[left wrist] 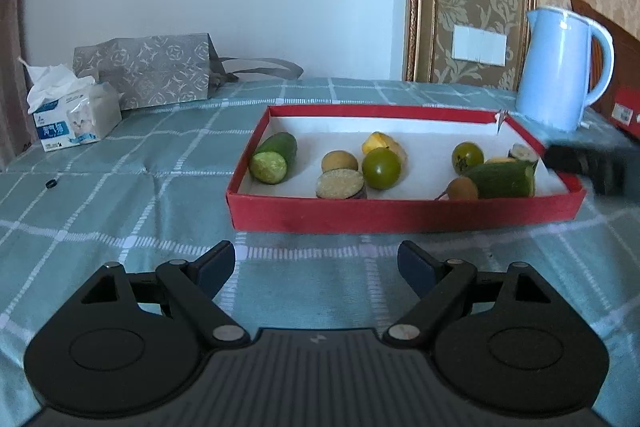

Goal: Organize fruits

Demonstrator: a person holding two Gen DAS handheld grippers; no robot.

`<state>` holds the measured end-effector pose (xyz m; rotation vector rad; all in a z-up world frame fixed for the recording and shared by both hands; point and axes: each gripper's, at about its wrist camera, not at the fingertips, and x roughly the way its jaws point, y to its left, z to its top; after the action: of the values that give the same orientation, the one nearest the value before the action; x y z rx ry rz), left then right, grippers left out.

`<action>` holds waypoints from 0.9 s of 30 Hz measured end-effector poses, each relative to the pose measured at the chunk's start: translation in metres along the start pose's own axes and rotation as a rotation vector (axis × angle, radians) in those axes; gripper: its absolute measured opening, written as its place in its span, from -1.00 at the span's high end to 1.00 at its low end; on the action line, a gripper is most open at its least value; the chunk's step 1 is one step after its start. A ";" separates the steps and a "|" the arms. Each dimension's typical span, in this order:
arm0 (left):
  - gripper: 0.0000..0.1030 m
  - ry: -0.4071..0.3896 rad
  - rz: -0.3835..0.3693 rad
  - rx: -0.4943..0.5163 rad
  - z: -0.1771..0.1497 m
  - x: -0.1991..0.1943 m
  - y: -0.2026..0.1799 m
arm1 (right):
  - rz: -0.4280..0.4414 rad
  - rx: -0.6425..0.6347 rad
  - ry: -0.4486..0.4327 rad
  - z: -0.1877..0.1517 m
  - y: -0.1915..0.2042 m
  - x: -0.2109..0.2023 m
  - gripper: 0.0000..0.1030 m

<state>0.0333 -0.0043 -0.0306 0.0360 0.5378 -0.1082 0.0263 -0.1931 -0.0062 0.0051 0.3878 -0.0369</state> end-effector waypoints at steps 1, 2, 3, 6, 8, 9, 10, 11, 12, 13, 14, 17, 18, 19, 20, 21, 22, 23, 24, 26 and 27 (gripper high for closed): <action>-0.82 0.000 0.000 -0.009 0.001 -0.002 -0.002 | -0.013 0.001 0.004 -0.005 -0.002 -0.002 -0.68; -0.83 -0.004 -0.003 -0.012 0.001 -0.004 -0.004 | -0.019 0.000 0.019 -0.010 -0.004 -0.003 -0.68; -0.83 -0.013 -0.002 -0.012 0.001 -0.007 -0.007 | -0.020 0.005 0.034 -0.014 -0.006 -0.003 -0.68; -0.83 -0.054 0.017 0.009 0.001 -0.017 -0.018 | -0.037 0.042 0.045 -0.017 -0.013 -0.003 -0.73; -0.83 -0.083 0.035 0.015 0.001 -0.025 -0.026 | -0.064 0.045 0.042 -0.019 -0.013 -0.003 -0.76; -0.83 -0.092 0.038 0.019 0.002 -0.028 -0.030 | -0.080 0.042 0.039 -0.020 -0.012 -0.003 -0.80; -0.83 -0.102 0.039 0.027 0.002 -0.031 -0.034 | -0.093 0.034 0.041 -0.020 -0.011 -0.003 -0.88; -0.83 -0.106 0.046 0.033 0.002 -0.034 -0.037 | -0.105 0.024 0.040 -0.021 -0.009 -0.003 -0.91; -0.84 -0.109 0.054 0.037 0.003 -0.035 -0.039 | -0.114 0.019 0.036 -0.022 -0.008 -0.004 -0.91; -0.84 -0.114 0.059 0.041 0.003 -0.037 -0.042 | -0.122 0.018 0.031 -0.022 -0.008 -0.005 -0.94; -0.84 -0.116 0.057 0.046 0.004 -0.038 -0.044 | -0.123 0.017 0.029 -0.022 -0.008 -0.005 -0.98; -0.85 -0.124 0.058 0.047 0.005 -0.040 -0.044 | -0.119 0.021 0.021 -0.022 -0.008 -0.007 -1.00; -0.85 -0.128 0.061 0.048 0.006 -0.041 -0.045 | -0.115 0.021 0.019 -0.022 -0.008 -0.007 -1.00; -0.86 -0.129 0.063 0.047 0.006 -0.041 -0.044 | -0.111 0.023 0.017 -0.022 -0.008 -0.008 -1.00; -0.86 -0.126 0.059 0.045 0.007 -0.041 -0.044 | -0.111 0.023 0.017 -0.022 -0.008 -0.008 -1.00; -0.87 -0.122 0.056 0.041 0.008 -0.041 -0.043 | -0.114 0.020 0.019 -0.022 -0.008 -0.007 -1.00; -0.87 -0.124 0.059 0.034 0.008 -0.042 -0.042 | -0.115 0.020 0.021 -0.022 -0.008 -0.007 -1.00; -0.87 -0.126 0.062 0.028 0.009 -0.042 -0.042 | -0.116 0.022 0.022 -0.022 -0.008 -0.007 -1.00; -0.87 -0.125 0.064 0.028 0.009 -0.042 -0.041 | -0.117 0.023 0.024 -0.022 -0.008 -0.007 -1.00; -0.87 -0.120 0.066 0.021 0.011 -0.042 -0.039 | -0.123 0.022 0.027 -0.022 -0.007 -0.006 -1.00; -0.87 -0.118 0.063 0.016 0.012 -0.042 -0.038 | -0.126 0.022 0.026 -0.022 -0.007 -0.006 -1.00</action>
<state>-0.0008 -0.0393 0.0005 0.0619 0.4179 -0.0527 0.0124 -0.1995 -0.0244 0.0033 0.4134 -0.1658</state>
